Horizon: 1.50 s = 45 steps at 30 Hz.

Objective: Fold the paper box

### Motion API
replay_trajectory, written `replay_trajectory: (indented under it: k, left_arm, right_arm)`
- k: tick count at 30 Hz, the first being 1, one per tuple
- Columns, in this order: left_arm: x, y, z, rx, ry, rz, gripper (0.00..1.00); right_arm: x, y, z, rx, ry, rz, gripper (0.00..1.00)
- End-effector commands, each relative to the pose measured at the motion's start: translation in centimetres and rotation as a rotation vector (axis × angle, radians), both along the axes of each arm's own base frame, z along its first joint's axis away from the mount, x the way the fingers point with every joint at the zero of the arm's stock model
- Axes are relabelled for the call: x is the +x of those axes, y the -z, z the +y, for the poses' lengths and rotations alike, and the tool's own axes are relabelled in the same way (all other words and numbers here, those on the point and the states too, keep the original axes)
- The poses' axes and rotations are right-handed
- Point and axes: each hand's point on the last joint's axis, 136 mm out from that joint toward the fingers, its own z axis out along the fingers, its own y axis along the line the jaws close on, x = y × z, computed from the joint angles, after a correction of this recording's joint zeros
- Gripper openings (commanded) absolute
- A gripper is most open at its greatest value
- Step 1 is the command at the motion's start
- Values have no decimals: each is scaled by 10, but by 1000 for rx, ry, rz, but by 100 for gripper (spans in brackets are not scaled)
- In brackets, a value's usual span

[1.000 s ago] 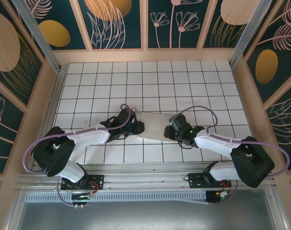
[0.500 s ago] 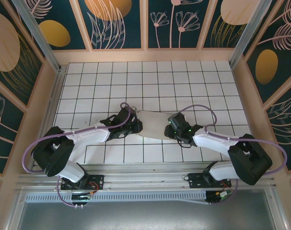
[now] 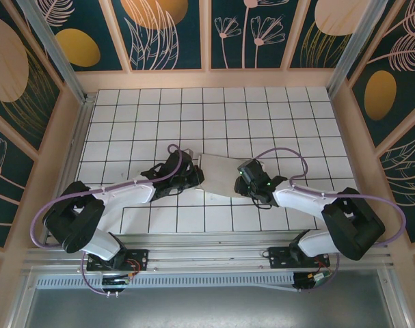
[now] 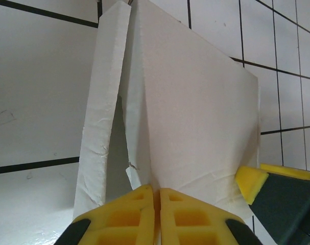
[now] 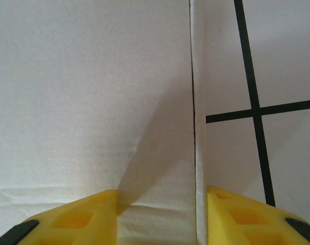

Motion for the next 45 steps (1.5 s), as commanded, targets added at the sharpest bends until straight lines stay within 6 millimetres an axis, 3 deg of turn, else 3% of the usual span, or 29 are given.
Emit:
replay_trajectory:
  k: [1,4,9,14,19,27,33,40,42,43,45]
  left_arm:
    - [-21,-54,-50,-218,190,-20,9]
    - [-18,-41,-38,-128,166,-31,14]
    - [-10,-3,-4,107,102,-48,20]
    - [-10,1,-6,110,123,-56,31]
    - [-2,-3,8,202,95,-94,36]
    - [7,-28,15,239,77,-168,39]
    - [25,-20,40,402,-10,-179,41]
    - [47,19,23,339,54,-97,42]
    - [51,30,25,355,58,-84,43]
    - [49,50,29,394,67,-50,43]
    - [56,55,25,403,76,-51,41]
  right_arm:
    - [-9,16,6,-5,-28,67,42]
    - [-8,15,7,-2,-28,64,42]
    - [-8,18,8,-9,-31,72,42]
    - [-8,20,7,-18,-31,78,42]
    - [-8,19,6,-22,-30,78,42]
    - [-7,21,4,-45,-24,83,42]
    - [-5,17,7,-48,-33,76,42]
    - [0,13,10,-59,-42,63,42]
    - [1,14,9,-65,-39,62,42]
    - [2,14,9,-69,-39,60,42]
    - [3,16,8,-76,-38,61,42]
